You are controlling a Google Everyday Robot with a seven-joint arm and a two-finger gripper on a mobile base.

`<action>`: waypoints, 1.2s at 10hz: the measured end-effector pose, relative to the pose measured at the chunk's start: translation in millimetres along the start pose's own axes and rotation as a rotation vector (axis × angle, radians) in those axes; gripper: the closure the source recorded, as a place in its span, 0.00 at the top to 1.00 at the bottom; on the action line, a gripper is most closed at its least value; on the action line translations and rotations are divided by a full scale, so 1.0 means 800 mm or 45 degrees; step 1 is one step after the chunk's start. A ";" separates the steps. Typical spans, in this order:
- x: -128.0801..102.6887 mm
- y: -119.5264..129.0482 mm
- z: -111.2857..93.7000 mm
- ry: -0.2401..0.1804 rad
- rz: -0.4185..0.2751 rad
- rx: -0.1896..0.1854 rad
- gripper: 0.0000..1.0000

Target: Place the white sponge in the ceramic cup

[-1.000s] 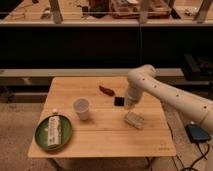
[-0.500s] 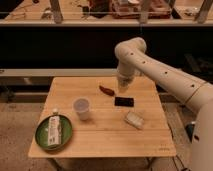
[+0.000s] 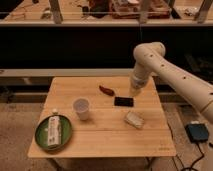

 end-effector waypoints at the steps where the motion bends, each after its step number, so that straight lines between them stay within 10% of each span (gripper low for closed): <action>1: 0.010 0.005 0.021 -0.009 0.010 -0.007 0.80; 6: 0.072 0.044 0.159 -0.060 0.041 0.025 0.80; 12: 0.083 0.044 0.182 -0.107 0.040 0.116 0.80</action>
